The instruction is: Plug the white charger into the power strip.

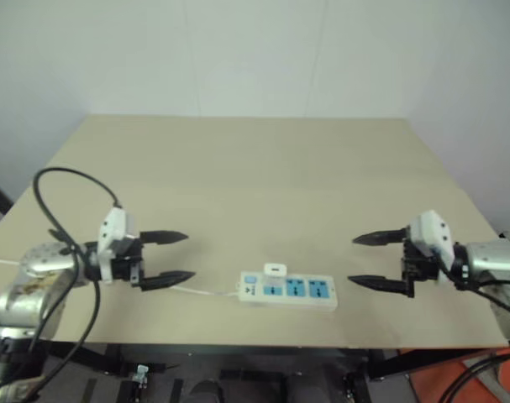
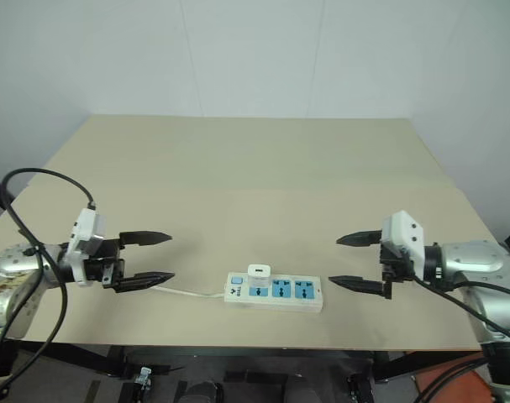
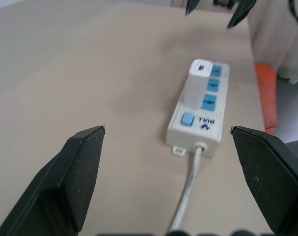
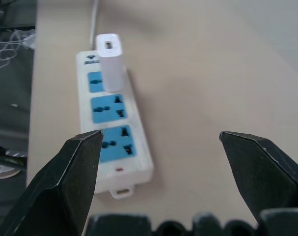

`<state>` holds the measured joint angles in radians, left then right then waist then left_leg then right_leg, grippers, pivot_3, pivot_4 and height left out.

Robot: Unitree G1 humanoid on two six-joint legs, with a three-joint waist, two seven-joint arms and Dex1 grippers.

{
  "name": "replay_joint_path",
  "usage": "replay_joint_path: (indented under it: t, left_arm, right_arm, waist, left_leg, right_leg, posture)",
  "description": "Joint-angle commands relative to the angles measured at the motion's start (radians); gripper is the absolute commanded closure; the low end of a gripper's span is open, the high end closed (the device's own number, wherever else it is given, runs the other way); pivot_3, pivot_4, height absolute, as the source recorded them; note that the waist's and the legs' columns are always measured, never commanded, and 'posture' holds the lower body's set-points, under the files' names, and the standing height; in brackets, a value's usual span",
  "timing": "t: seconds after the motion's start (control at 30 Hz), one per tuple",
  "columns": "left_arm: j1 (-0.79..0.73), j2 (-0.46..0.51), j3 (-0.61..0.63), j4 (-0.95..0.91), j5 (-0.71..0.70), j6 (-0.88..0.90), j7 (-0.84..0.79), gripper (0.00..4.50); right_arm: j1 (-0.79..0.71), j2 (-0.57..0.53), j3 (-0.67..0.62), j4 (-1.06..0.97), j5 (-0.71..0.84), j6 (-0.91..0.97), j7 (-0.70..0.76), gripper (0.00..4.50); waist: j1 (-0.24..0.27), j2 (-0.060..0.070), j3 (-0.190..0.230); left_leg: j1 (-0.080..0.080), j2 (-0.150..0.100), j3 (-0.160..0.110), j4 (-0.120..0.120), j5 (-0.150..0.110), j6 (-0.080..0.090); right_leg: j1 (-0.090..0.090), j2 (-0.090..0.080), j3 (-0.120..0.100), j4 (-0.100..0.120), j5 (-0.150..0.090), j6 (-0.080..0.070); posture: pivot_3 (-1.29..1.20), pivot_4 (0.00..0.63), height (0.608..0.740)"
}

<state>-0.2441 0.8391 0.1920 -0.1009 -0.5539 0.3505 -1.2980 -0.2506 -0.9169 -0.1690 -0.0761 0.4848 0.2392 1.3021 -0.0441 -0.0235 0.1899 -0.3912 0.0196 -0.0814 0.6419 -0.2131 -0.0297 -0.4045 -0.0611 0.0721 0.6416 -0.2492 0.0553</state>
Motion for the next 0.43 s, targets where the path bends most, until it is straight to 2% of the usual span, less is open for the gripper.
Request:
replay_joint_path:
  t: [0.03, 0.43]
  left_arm:
    - [0.025, 0.018, 0.042, -0.058, -0.031, 0.019, 0.018, 0.02]
    - [0.094, 0.019, 0.052, -0.104, -0.038, 0.028, 0.039, 0.02]
  right_arm:
    - [0.011, 0.001, -0.035, -0.008, 0.010, 0.010, -0.031, 0.00]
    - [0.033, -0.012, -0.034, -0.037, -0.019, 0.045, -0.100, 0.00]
  waist:
    - [0.001, 0.000, 0.000]
    - [0.001, 0.000, 0.001]
  left_leg:
    - [0.000, 0.000, 0.000, 0.000, 0.000, 0.000]
    - [0.000, 0.000, 0.001, 0.000, 0.000, 0.000]
  right_leg:
    - [0.000, 0.000, 0.000, 0.000, 0.000, 0.000]
    - [-0.001, 0.000, 0.000, 0.000, 0.000, 0.000]
  posture:
    - [0.00, 0.150, 0.740]
    - [0.00, 0.150, 0.740]
